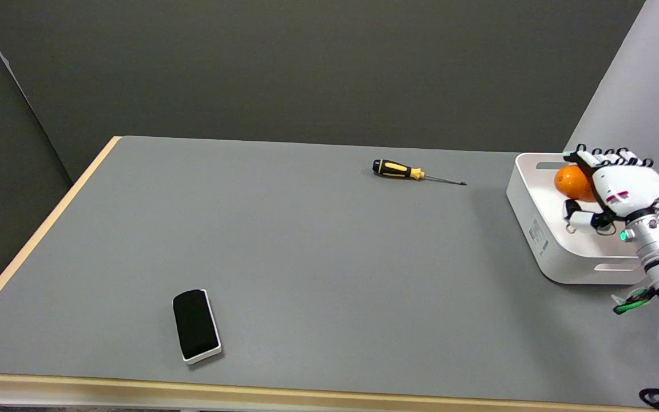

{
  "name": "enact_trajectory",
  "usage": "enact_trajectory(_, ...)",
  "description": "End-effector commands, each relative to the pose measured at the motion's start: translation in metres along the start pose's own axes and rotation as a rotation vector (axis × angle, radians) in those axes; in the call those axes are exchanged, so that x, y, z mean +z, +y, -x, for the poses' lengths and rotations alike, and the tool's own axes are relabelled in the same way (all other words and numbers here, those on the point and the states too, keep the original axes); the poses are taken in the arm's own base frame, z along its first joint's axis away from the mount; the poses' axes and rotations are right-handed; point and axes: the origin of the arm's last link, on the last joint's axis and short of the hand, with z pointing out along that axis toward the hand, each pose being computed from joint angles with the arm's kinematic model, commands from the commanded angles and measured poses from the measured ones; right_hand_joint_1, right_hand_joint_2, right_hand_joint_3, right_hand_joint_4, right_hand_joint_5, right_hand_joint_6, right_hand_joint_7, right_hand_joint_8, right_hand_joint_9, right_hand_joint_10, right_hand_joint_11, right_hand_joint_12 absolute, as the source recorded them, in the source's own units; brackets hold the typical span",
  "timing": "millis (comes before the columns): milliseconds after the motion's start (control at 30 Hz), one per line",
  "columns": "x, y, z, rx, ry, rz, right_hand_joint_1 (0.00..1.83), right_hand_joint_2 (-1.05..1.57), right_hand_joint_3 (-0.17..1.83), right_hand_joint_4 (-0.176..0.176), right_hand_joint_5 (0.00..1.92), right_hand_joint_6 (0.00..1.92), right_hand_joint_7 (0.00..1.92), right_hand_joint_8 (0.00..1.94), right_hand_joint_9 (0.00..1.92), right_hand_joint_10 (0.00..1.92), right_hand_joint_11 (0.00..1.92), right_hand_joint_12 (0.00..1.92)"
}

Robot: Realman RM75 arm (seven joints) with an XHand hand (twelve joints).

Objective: Place mango into white box.

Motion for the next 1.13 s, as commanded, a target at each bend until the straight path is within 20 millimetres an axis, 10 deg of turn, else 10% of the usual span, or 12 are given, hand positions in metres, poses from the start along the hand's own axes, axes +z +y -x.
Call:
enact_trajectory(33, -0.011, -0.019, 0.010, 0.182, 0.027, 0.015, 0.74, 0.67, 1.03, 0.073, 0.08, 0.31, 0.14, 0.27, 0.16, 0.63, 0.05, 1.06)
enact_trajectory(367, 0.020, -0.035, -0.041, 0.215, 0.199, -0.075, 0.67, 0.57, 0.94, 0.075, 0.00, 0.07, 0.00, 0.00, 0.00, 0.01, 0.00, 0.36)
enact_trajectory(667, 0.031, -0.044, -0.125, 0.655, 0.485, -0.227, 0.53, 0.73, 0.78, 0.064, 0.00, 0.00, 0.00, 0.00, 0.00, 0.00, 0.00, 0.03)
enact_trajectory(1000, 0.008, -0.120, -0.158, 0.991, 0.409, -0.608, 0.15, 0.82, 0.92, 0.052, 0.00, 0.09, 0.00, 0.00, 0.00, 0.00, 0.00, 0.14)
enact_trajectory(1067, -0.003, -0.138, -0.168, 0.951, 0.421, -0.708, 0.38, 0.75, 1.11, 0.067, 0.03, 0.16, 0.00, 0.11, 0.00, 0.05, 0.00, 0.25)
enact_trajectory(1133, -0.014, -0.154, -0.176, 0.897, 0.433, -0.793, 0.09, 0.75, 1.05, 0.070, 0.01, 0.22, 0.00, 0.10, 0.00, 0.11, 0.00, 0.31)
